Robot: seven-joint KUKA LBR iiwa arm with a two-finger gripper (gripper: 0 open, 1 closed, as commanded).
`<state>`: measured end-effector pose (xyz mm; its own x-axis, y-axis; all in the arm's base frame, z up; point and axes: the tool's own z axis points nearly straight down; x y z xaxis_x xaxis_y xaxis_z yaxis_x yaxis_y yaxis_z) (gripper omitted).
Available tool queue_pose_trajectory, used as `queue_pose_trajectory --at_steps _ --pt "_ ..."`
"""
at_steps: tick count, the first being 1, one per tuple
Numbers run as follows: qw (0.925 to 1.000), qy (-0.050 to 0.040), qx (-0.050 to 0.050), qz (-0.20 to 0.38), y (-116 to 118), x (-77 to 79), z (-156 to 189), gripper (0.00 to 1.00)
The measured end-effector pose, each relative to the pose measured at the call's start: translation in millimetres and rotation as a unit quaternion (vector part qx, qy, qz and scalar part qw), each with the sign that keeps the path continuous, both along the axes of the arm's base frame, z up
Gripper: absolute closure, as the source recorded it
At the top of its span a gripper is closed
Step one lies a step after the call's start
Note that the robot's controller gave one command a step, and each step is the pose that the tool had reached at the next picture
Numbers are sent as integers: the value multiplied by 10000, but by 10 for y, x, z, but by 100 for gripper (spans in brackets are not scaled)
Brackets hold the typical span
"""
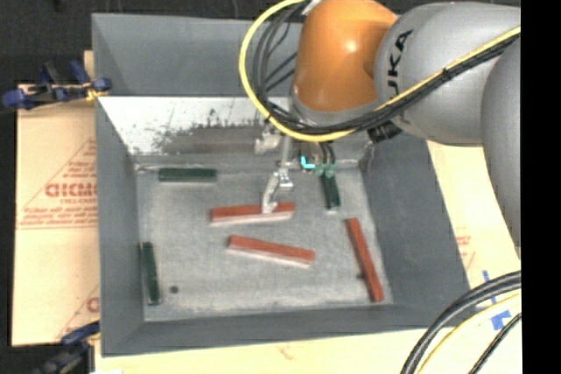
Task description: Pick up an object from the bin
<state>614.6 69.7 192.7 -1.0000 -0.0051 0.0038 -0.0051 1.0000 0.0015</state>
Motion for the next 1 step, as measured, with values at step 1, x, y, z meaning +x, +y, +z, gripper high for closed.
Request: queue_pose_trajectory --at_steps 1 --pt "10000 -40 4 -4 -1 16 50 0"
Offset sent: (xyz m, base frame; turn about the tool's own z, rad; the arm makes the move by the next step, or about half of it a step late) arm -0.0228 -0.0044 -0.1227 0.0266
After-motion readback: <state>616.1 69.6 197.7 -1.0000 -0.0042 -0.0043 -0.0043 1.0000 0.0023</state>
